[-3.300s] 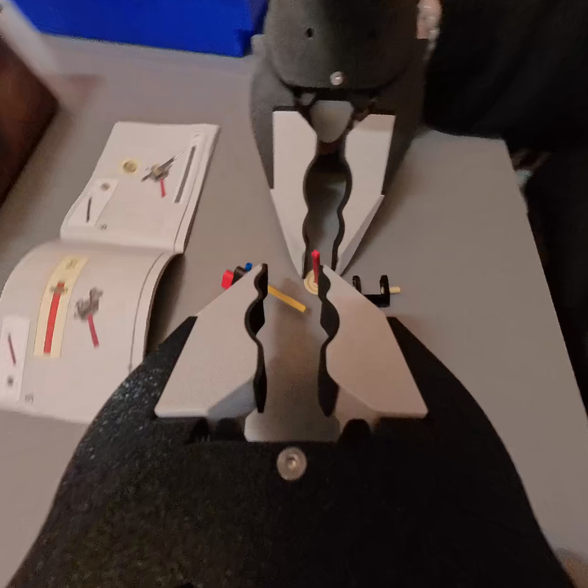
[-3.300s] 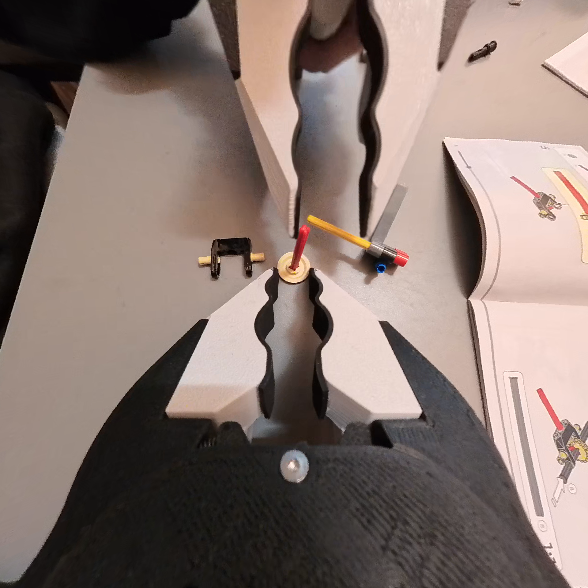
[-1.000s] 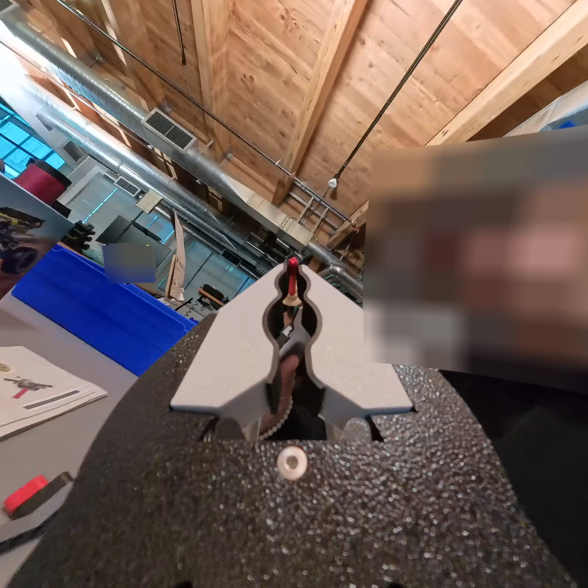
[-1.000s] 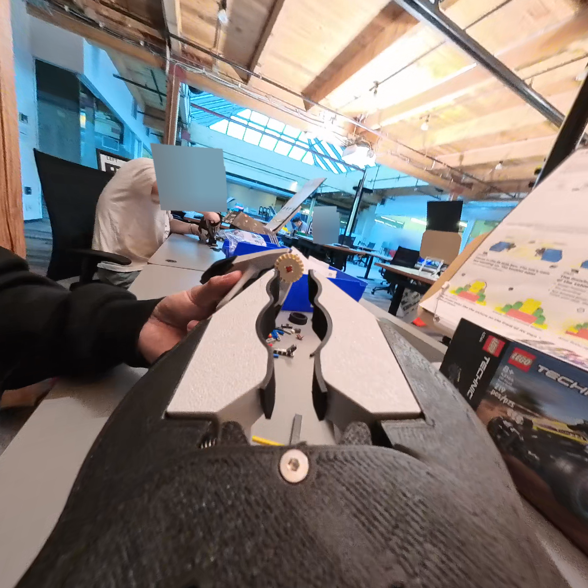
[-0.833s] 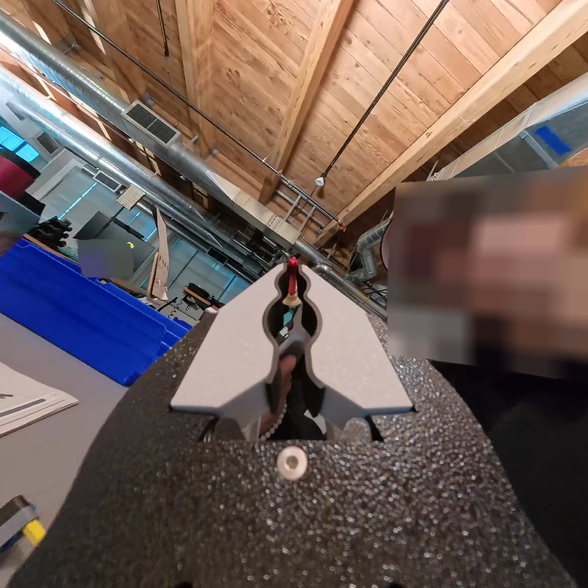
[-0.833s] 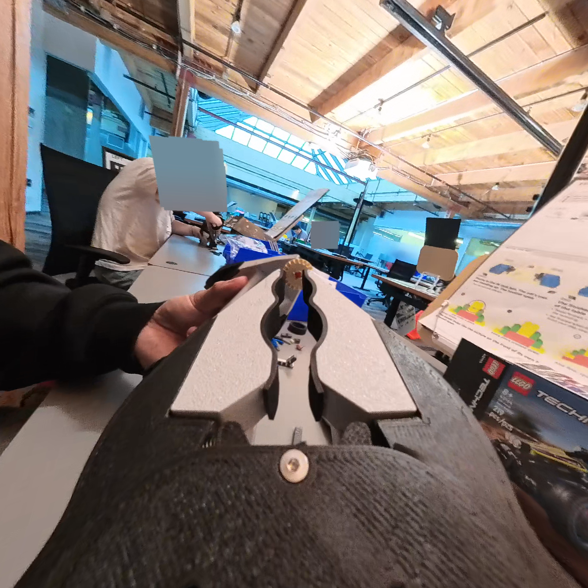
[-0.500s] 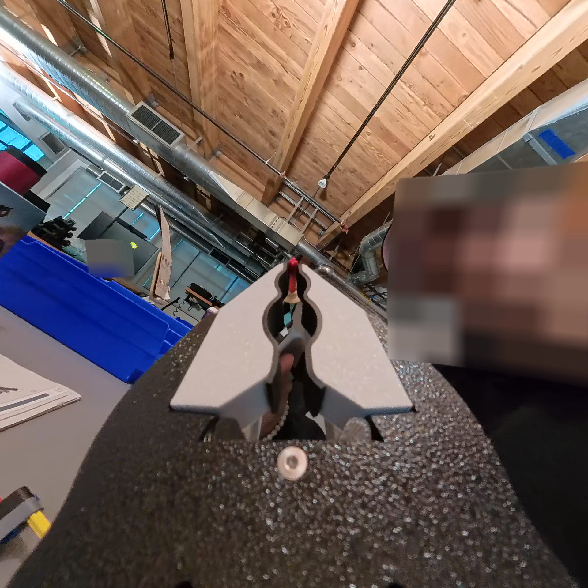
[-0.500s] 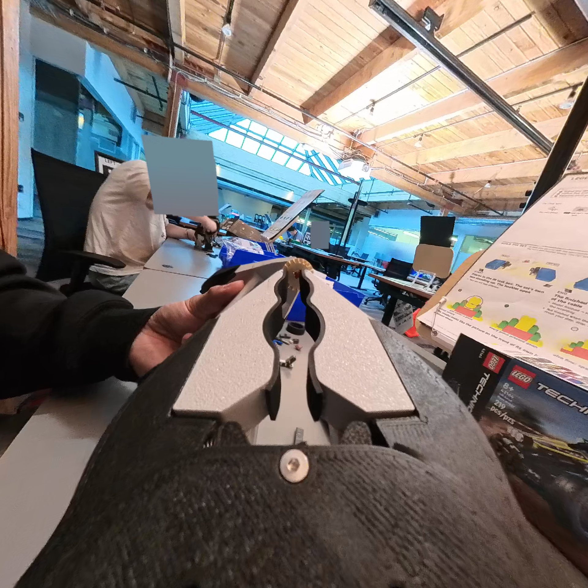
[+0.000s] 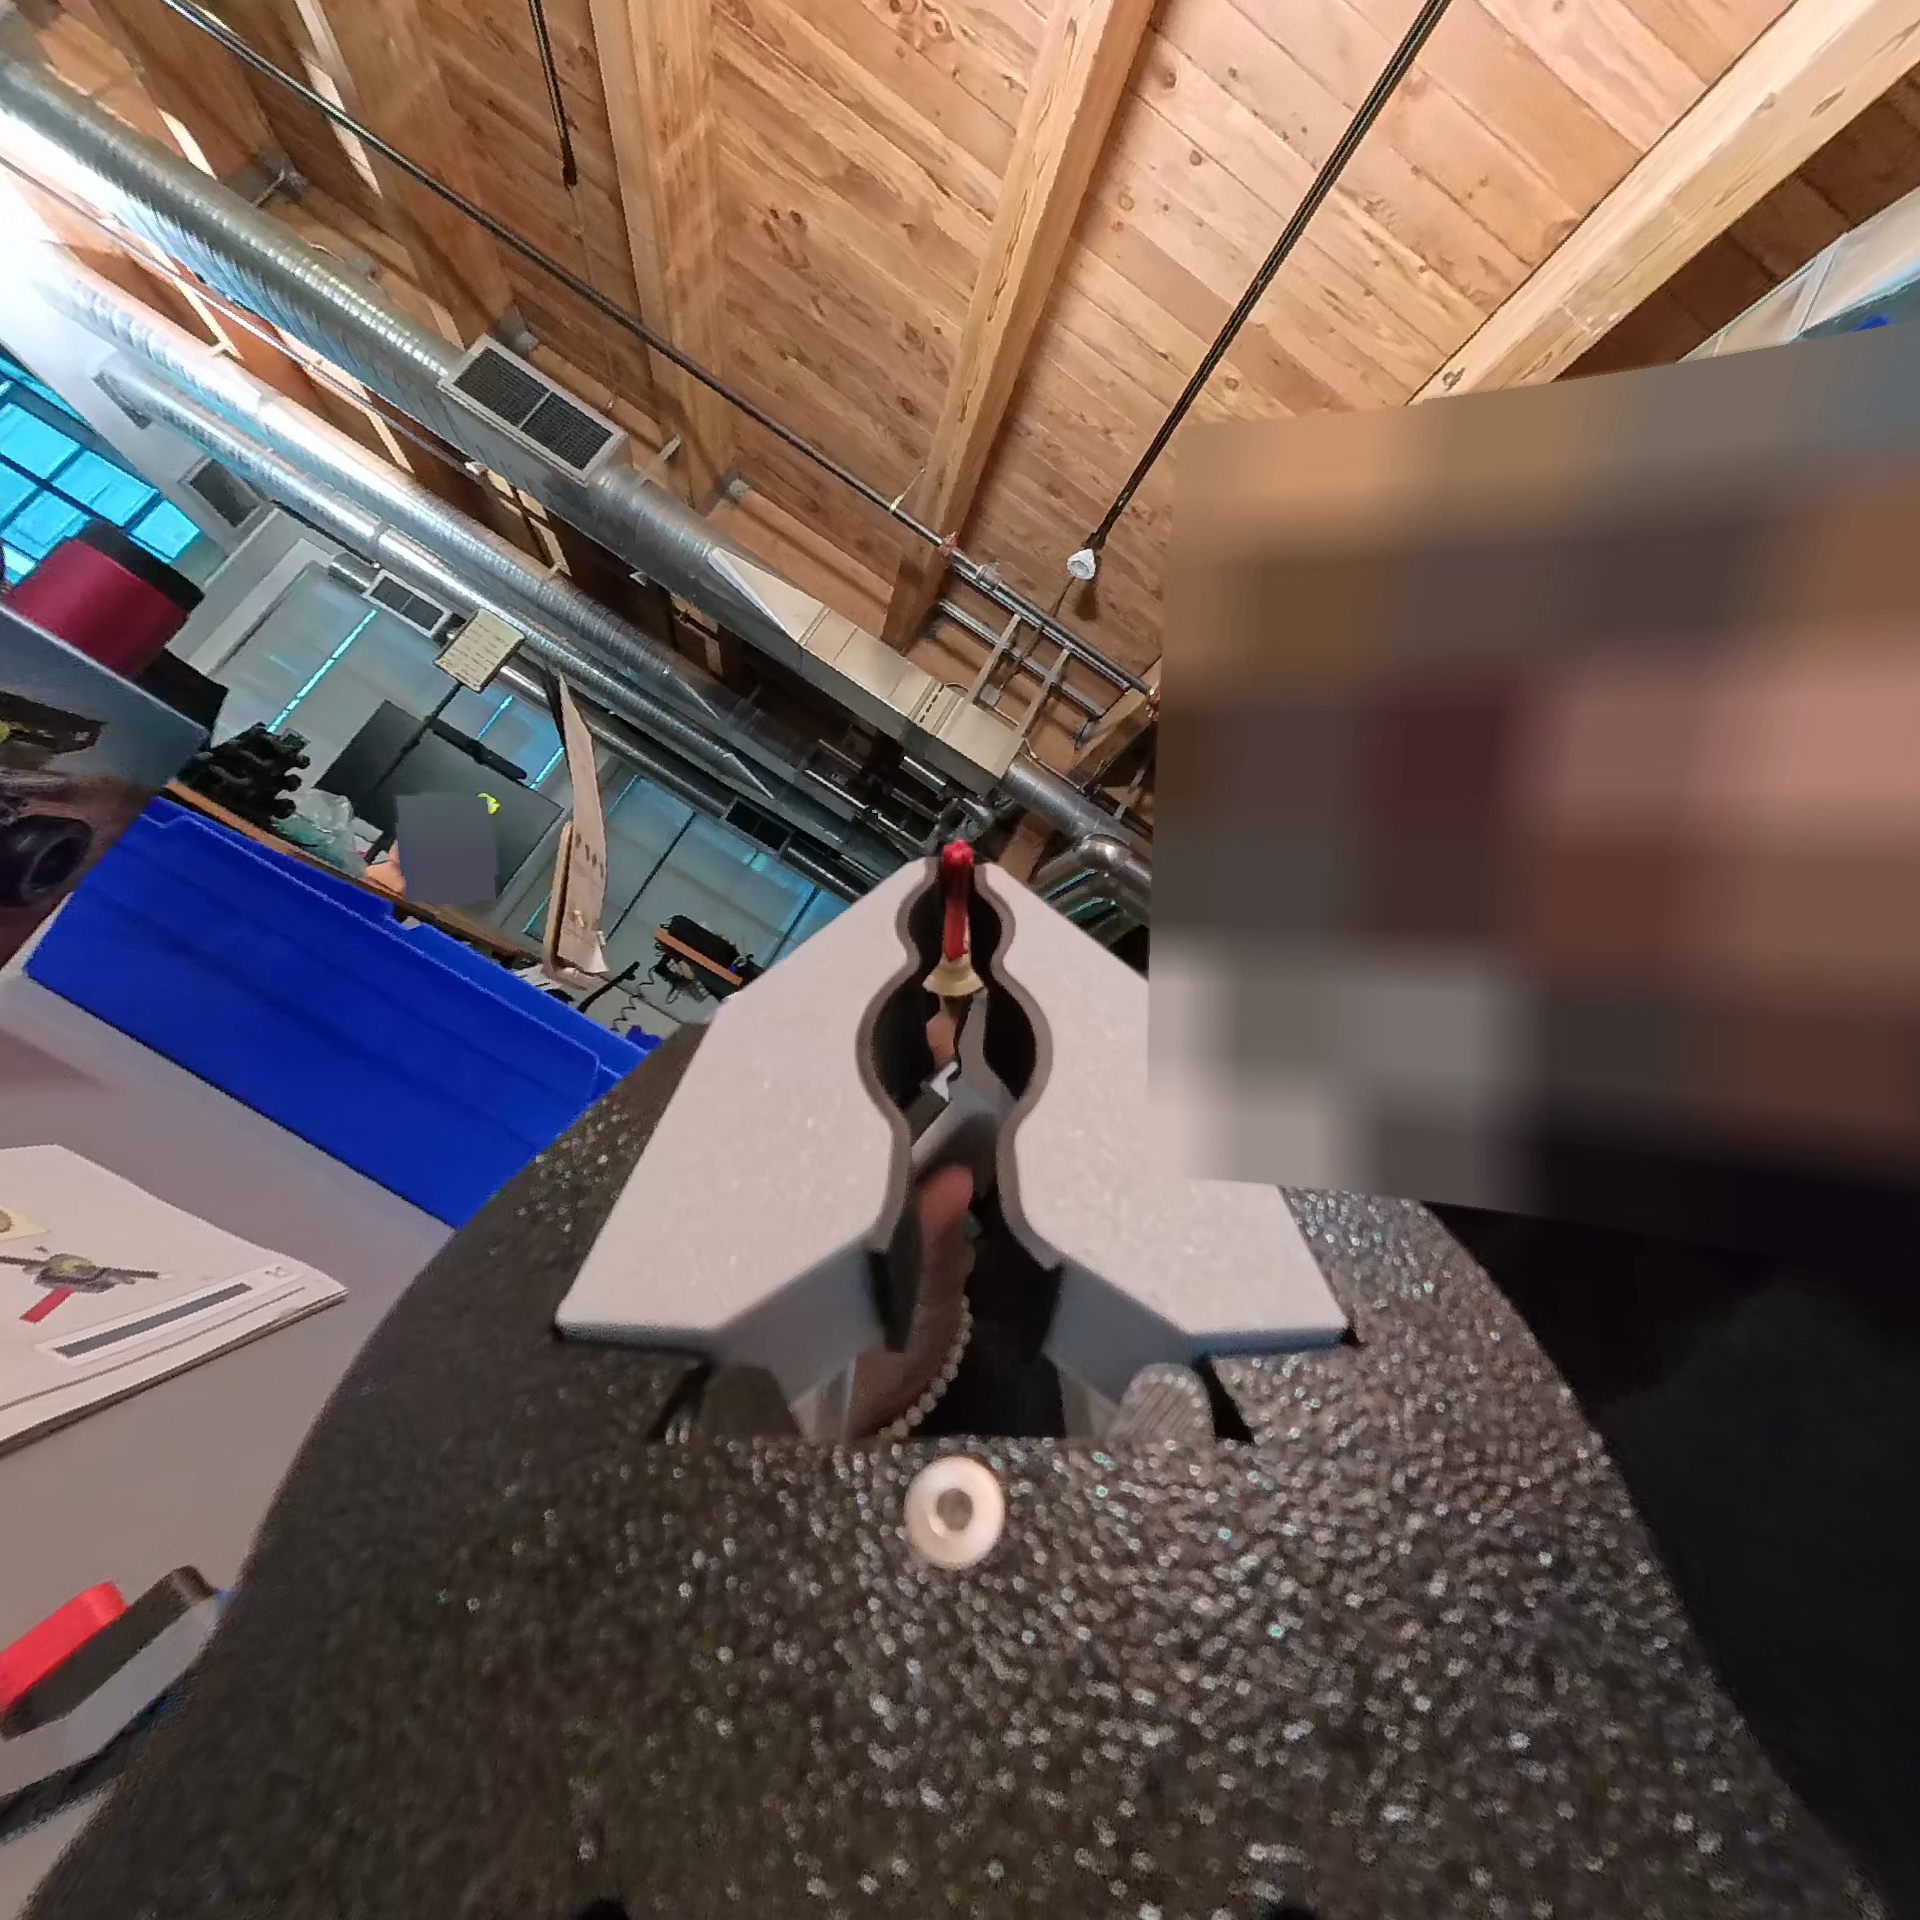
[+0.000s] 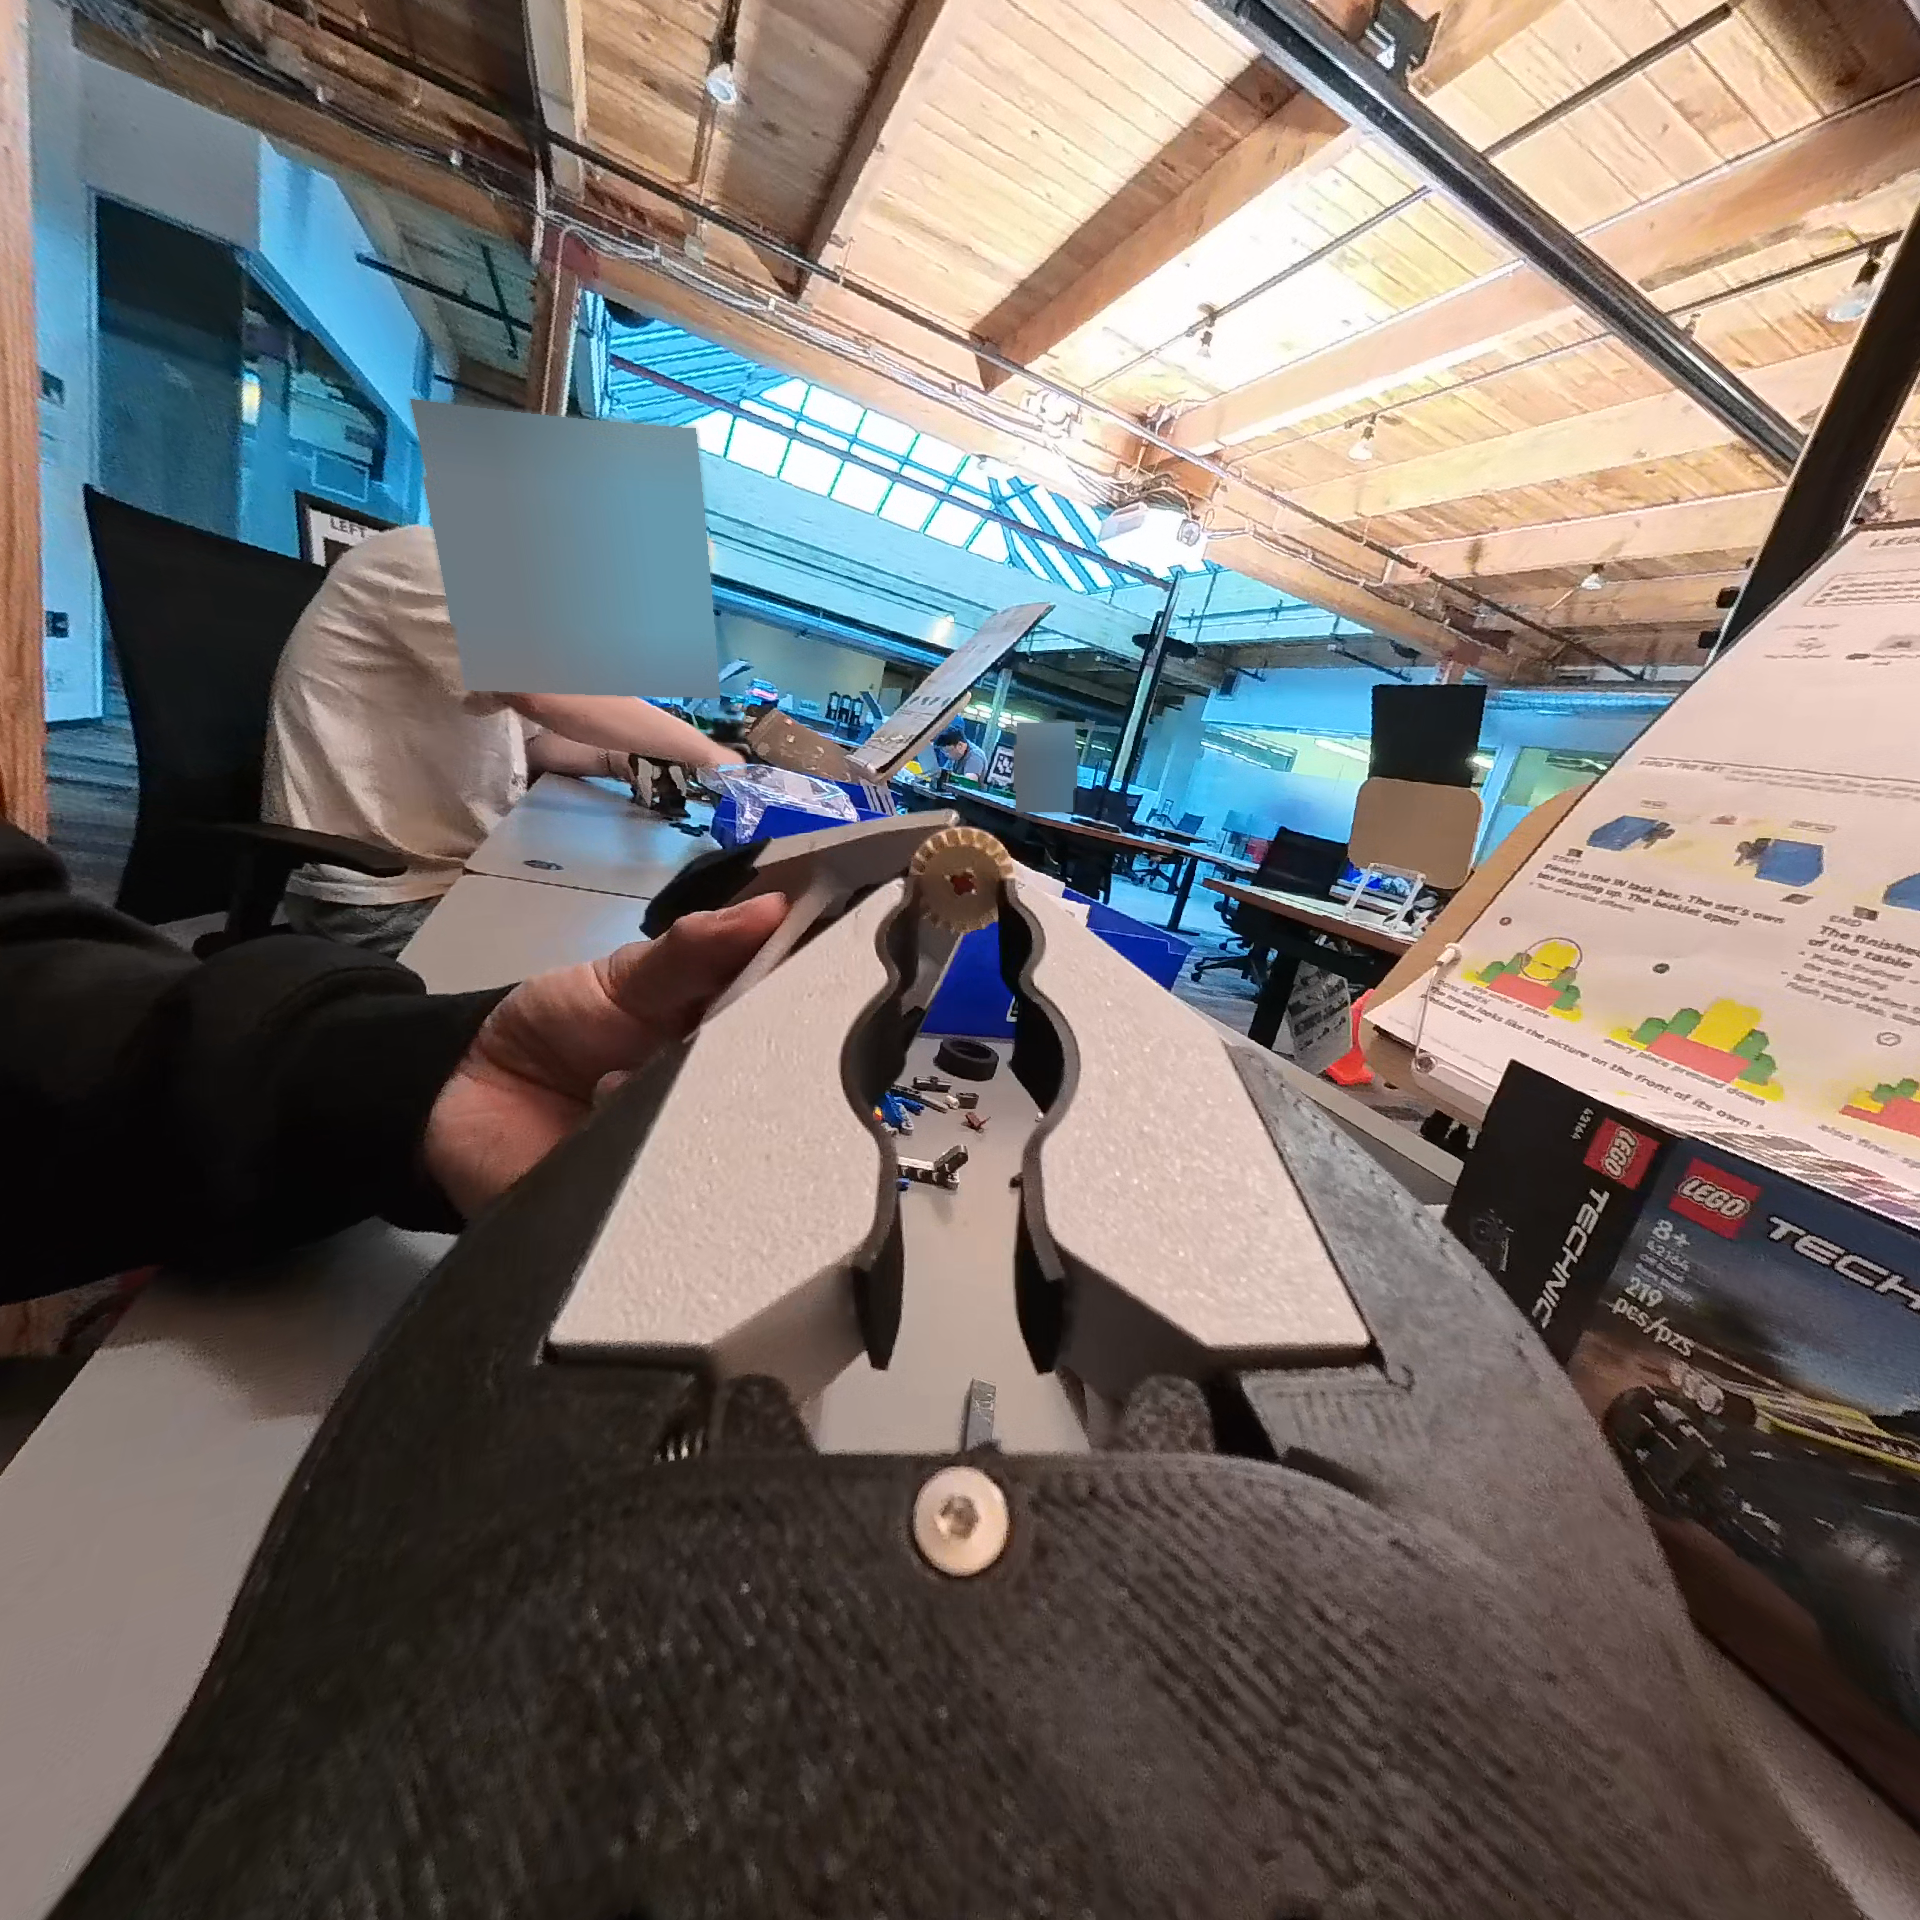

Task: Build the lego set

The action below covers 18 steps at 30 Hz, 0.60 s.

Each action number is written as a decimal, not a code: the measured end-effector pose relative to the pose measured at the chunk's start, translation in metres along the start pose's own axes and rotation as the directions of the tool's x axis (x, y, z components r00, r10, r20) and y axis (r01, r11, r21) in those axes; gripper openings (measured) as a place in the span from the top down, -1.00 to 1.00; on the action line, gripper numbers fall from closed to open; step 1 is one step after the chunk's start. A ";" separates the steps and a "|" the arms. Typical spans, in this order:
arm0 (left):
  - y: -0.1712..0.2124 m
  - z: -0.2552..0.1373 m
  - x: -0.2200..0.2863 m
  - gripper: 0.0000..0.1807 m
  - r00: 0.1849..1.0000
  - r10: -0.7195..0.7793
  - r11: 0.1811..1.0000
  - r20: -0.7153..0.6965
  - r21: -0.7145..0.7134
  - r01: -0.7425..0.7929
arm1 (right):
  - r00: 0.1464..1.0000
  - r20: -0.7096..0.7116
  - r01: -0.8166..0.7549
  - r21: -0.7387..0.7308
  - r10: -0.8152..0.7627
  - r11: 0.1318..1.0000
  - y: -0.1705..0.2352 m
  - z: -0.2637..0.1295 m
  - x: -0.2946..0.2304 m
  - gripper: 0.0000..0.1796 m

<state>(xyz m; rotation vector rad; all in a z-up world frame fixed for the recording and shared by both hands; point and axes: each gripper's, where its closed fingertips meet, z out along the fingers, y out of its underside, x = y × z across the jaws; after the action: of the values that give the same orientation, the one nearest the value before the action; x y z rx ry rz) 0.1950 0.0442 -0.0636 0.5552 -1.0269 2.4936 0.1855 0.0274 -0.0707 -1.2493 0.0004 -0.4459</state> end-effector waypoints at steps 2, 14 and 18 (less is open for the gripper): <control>0.001 0.000 -0.001 0.97 1.000 0.021 1.000 0.015 -0.014 -0.021 | 1.000 -0.004 0.003 -0.004 -0.003 1.000 0.001 -0.001 0.001 0.86; 0.003 -0.005 -0.008 0.97 0.996 0.071 0.997 0.053 -0.043 -0.069 | 0.999 -0.020 -0.041 -0.015 0.041 0.999 0.010 0.000 0.004 0.86; 0.004 -0.004 -0.007 0.97 0.994 0.089 0.994 0.058 -0.067 -0.085 | 0.998 0.004 -0.066 -0.015 0.066 0.998 0.011 0.000 0.003 0.85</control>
<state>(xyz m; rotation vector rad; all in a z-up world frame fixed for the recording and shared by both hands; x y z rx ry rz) 0.1982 0.0431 -0.0725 0.5813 -1.1735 2.5229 0.1914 0.0286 -0.0800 -1.2610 0.0413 -0.3869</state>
